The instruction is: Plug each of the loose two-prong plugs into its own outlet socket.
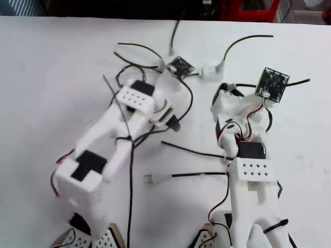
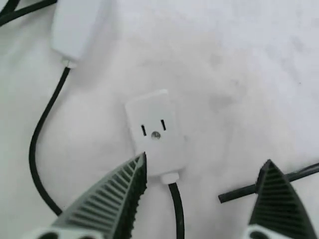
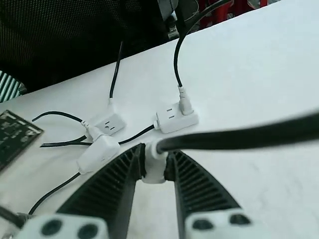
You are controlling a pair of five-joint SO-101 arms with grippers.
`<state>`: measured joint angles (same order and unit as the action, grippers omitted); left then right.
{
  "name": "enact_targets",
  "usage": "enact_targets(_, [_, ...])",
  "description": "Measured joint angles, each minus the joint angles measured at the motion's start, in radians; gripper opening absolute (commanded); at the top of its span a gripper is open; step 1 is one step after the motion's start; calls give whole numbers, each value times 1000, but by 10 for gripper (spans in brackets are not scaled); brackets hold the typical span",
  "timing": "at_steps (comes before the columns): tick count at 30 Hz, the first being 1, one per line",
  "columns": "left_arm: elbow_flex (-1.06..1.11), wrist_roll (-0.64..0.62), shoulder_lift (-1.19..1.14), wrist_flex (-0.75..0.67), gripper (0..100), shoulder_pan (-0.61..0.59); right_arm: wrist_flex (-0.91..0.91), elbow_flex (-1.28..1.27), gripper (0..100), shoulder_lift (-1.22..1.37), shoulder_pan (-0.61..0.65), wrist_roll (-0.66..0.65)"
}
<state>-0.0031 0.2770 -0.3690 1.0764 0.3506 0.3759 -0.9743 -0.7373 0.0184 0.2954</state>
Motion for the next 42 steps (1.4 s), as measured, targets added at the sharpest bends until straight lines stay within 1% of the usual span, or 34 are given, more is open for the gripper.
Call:
enact_targets(6, [-245,5,-207,94,339,3,0,0,17,0,0,0])
enact_targets(9, [-367,5,-298,157,339,-15,0,0,17,0,0,0])
enact_targets(15, [-634,74,-486,345,338,-147,0,0,17,0,0,0])
enact_targets(20, [-884,84,-562,489,338,-249,0,0,17,0,0,0])
enact_targets(25, [-1105,84,-608,620,339,-259,0,0,17,0,0,0])
enact_targets(30, [-1211,84,-663,646,337,-259,0,0,17,0,0,0])
enact_targets(35, [-1224,114,-747,638,327,-249,0,0,17,0,0,0])
enact_targets(39, [-1224,123,-818,605,216,-250,0,0,17,0,0,0])
enact_targets(42, [-1227,129,-827,597,155,-230,0,0,17,0,0,0])
